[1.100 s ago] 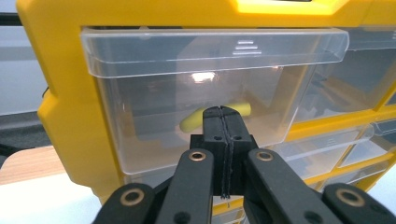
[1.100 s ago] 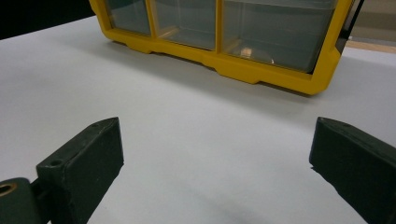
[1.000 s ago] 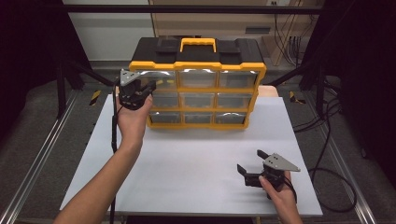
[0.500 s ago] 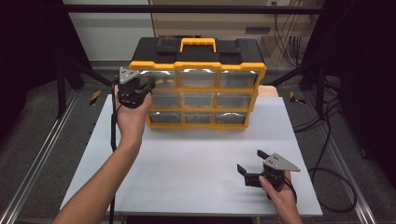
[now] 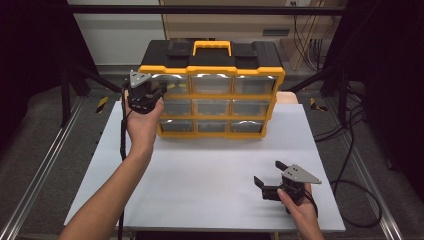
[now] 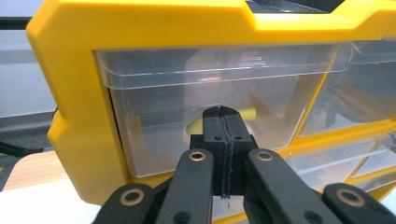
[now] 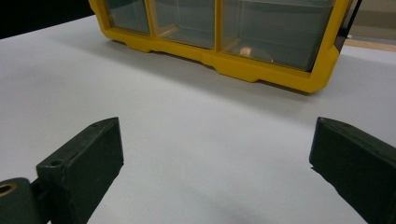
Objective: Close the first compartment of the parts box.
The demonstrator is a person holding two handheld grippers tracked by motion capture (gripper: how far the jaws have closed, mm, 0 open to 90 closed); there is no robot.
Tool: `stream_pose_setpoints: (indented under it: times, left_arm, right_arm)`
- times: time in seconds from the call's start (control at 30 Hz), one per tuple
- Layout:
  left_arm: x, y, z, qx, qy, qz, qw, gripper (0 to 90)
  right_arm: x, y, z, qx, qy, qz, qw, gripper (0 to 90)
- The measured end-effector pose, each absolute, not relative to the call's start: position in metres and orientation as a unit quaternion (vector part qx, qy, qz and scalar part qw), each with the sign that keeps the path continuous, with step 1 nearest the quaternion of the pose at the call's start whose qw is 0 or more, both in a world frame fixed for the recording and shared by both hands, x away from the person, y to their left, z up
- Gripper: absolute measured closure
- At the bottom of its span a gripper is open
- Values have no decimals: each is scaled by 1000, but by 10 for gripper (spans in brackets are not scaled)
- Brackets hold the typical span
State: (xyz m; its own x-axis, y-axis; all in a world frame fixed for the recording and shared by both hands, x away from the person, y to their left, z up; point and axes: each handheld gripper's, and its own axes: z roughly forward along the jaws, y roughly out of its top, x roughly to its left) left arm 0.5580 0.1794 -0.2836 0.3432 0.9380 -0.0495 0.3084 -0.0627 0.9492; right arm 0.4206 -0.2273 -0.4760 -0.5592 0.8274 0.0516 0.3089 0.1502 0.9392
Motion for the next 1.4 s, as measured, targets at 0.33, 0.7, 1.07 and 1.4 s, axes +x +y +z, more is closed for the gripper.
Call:
stream_pose_setpoints:
  times: [0.33,0.7,1.07,1.4]
  left_arm:
    - [563,177,-285,658,470,324,490,897]
    - [562,170,-286,671,459,324,485,897]
    - [540,171,-285,664,455,333,491,816]
    - [519,183,-282,675,415,318,520,390]
  right_arm:
    - [421,-228,-477,399,715,517,250,34]
    - [423,-229,-480,402,716,515,247,35]
    - [422,-225,-478,379,731,507,253,34]
    - [421,-222,-478,382,731,505,255,33]
